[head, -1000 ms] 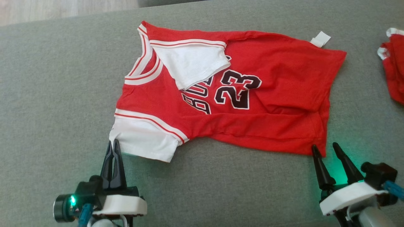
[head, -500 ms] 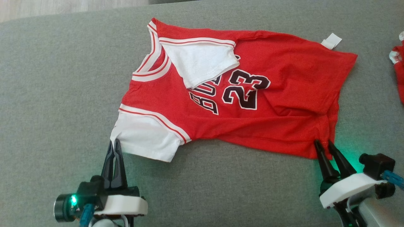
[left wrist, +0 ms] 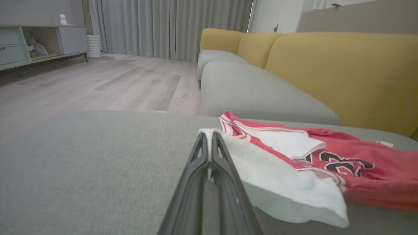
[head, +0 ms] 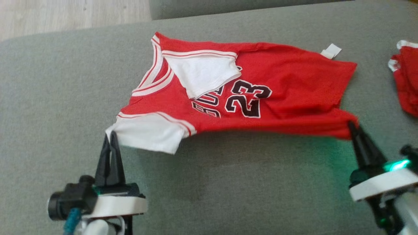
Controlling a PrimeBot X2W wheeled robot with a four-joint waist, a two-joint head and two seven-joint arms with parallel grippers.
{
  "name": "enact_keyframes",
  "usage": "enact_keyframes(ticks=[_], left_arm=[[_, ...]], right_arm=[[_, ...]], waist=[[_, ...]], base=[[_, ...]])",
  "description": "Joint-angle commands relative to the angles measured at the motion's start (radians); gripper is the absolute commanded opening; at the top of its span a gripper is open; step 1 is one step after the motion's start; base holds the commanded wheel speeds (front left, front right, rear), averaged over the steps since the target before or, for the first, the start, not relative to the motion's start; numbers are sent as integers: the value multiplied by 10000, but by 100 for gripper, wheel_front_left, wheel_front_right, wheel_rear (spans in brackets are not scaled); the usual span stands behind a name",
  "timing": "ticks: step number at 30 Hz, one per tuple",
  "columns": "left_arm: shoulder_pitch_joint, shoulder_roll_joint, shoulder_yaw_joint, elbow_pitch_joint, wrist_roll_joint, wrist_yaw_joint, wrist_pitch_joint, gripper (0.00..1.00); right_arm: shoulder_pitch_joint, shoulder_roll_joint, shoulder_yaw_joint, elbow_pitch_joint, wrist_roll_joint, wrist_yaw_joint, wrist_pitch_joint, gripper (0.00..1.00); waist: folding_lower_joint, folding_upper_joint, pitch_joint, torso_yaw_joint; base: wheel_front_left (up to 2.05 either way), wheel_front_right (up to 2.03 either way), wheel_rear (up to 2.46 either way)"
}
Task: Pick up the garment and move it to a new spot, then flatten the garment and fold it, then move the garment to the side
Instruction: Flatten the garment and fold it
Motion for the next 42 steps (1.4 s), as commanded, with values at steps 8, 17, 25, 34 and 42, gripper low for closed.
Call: enact_keyframes(ticks=[8, 17, 25, 34, 42], left_arm=[[-1680, 916, 935, -2253, -436, -516, 729, 0], [-5544, 1449, 1331, -3236, -1117, -1350, 2349, 0], [-9674, 837, 1226, -716, -1957, -1644, 3860, 0], [-13707, 545, 609, 3010, -865, -2396, 2890, 0], [-15265, 63, 398, 4889, -599, -2982, 1403, 0]], right_arm=[[-44, -1616, -1147, -2860, -87, -7, 278, 0], [-2517, -3007, -1981, -4799, 333, -7, 2107, 0], [-6502, -3291, -650, -3014, 1456, -7, 2855, 0], [-10701, -2852, 756, 384, 1254, -7, 1920, 0], [-12596, -2702, 1779, 2729, 485, -7, 607, 0]], waist=[[0, 0, -600, -227], [0, 0, -916, -265], [0, 0, 316, -15], [0, 0, 2402, 270], [0, 0, 3219, 513]], base=[[0, 0, 0], [0, 0, 0], [0, 0, 0], [0, 0, 0], [0, 0, 0]])
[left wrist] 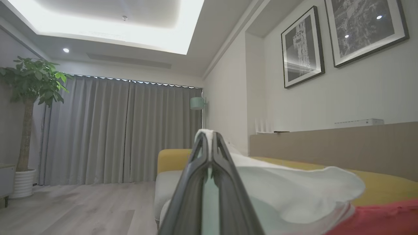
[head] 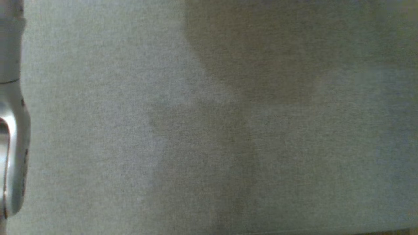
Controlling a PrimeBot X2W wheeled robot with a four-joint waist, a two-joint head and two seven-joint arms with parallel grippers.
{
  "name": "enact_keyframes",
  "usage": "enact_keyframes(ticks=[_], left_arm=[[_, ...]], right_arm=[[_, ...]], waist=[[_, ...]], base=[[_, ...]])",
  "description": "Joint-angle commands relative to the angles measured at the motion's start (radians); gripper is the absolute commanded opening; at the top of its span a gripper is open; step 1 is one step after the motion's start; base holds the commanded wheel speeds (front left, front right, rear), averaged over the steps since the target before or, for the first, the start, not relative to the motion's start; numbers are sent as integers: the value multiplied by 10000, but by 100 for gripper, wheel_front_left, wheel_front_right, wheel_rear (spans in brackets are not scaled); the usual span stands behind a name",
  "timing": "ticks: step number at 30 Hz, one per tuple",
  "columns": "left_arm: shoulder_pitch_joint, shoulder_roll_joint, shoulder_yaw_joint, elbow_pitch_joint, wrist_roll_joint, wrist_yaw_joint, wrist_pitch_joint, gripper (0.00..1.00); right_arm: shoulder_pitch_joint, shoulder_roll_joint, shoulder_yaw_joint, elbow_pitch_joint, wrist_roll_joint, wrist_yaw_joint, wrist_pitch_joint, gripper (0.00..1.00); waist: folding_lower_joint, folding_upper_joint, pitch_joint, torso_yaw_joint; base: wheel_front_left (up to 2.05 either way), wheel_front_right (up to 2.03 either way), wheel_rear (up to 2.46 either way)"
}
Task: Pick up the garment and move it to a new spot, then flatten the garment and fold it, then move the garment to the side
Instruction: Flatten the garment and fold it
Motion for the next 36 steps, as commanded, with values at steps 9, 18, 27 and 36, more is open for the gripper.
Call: enact_keyframes(ticks=[9, 18, 27, 36], left_arm=[[3085, 583, -200, -923, -225, -383, -1089, 0], [8774, 1265, -39, -3733, -626, 474, -1375, 0], [13806, 1416, 66, -6003, -893, 1585, -1494, 0], [15940, 1202, -317, -6542, -1091, 1994, -1380, 0]], right_arm=[[1460, -34, 1056, 941, 632, -7, -714, 0], [4781, -35, -12, 215, 525, -7, -804, 0], [9320, 708, -2557, -1880, -789, -7, -807, 0], [12869, 1807, -4134, -3467, -1905, -7, -808, 0]], waist=[[-3, 1, 308, 342], [-3, 1, -408, 155], [-3, 1, -1228, -8], [-3, 1, -2019, -143]], base=[[0, 0, 0], [0, 0, 0], [0, 0, 0], [0, 0, 0]])
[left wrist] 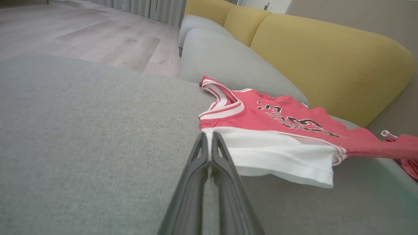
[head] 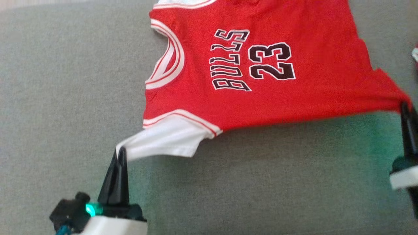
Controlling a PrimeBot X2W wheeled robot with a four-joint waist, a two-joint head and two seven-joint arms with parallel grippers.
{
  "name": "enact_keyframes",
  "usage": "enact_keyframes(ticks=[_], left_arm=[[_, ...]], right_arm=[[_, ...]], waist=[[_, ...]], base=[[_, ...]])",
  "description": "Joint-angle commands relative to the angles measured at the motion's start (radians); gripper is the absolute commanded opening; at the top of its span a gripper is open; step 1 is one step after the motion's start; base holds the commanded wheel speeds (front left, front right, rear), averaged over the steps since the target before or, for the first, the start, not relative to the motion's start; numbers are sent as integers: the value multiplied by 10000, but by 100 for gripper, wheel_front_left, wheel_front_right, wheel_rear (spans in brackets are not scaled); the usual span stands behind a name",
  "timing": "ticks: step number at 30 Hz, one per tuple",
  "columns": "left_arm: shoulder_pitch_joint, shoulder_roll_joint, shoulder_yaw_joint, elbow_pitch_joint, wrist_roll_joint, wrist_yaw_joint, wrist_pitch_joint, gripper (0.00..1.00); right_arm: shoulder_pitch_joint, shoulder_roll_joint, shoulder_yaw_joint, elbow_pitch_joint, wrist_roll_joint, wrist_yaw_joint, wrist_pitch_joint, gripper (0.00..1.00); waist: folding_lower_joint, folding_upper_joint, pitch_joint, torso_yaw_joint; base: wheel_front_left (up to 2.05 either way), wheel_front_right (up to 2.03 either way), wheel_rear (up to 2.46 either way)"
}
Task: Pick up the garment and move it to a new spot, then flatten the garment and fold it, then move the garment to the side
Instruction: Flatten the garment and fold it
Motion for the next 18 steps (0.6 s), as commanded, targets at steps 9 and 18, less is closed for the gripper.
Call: enact_keyframes(ticks=[9, 18], left_arm=[[452, 130, 251, -608, -304, 395, 351, 0], [-1536, -172, 215, 15, -208, 93, 502, 0]], right_arm=[[1148, 60, -255, -290, -332, -9, -108, 0], [204, 252, -125, 238, -249, -9, 161, 0]], waist=[[2, -1, -369, -229], [2, -1, 127, -297]], base=[[0, 0, 0], [0, 0, 0]])
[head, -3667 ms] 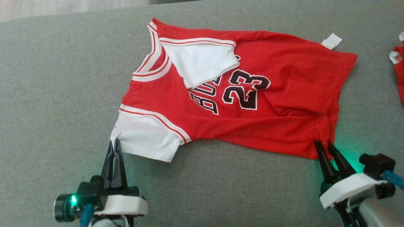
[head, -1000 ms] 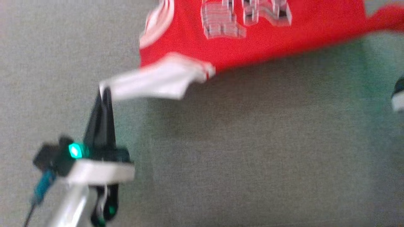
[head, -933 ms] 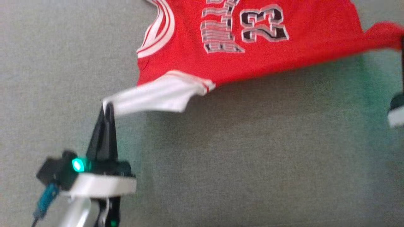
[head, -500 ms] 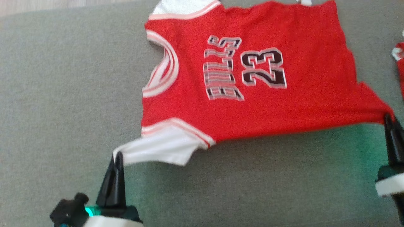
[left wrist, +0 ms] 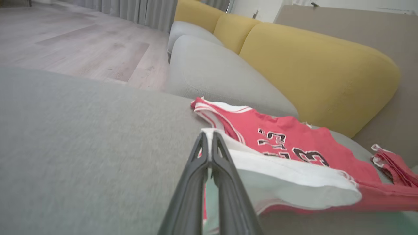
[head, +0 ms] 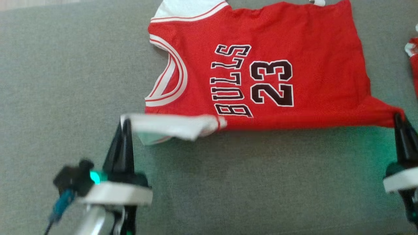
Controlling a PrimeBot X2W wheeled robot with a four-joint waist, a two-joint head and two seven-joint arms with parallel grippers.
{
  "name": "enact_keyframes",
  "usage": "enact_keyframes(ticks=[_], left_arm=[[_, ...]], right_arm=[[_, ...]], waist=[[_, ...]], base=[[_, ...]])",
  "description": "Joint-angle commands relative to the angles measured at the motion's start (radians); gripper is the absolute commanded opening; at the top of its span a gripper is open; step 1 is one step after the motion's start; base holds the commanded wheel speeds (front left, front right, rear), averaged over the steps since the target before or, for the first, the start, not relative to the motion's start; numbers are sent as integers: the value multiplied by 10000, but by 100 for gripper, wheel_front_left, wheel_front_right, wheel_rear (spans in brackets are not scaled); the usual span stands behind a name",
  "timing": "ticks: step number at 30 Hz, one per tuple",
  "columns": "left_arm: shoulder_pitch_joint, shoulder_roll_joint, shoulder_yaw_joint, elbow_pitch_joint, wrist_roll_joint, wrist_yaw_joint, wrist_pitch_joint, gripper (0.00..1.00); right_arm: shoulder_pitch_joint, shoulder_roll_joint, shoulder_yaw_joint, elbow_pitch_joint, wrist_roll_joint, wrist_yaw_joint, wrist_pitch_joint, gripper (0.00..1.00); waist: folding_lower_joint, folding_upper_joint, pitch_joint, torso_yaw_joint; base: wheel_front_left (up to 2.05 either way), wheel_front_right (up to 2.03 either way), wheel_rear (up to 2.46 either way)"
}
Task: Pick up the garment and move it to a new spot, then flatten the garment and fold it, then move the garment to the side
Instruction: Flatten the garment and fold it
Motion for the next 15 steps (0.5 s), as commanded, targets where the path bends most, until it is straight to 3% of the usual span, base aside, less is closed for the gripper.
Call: enact_keyframes(ticks=[1, 15], left_arm=[[-501, 54, 353, -189, 53, -24, -3, 0], [-4740, -239, -78, 2730, 933, -809, 73, 0]], right_arm=[[-247, -273, 80, -177, 5, -7, 37, 0], [-3185, -329, 1237, 1509, 121, -7, 113, 0]], waist=[[-1, 0, 136, -42], [-1, 0, 1216, -356]], base=[[0, 0, 0], [0, 0, 0]])
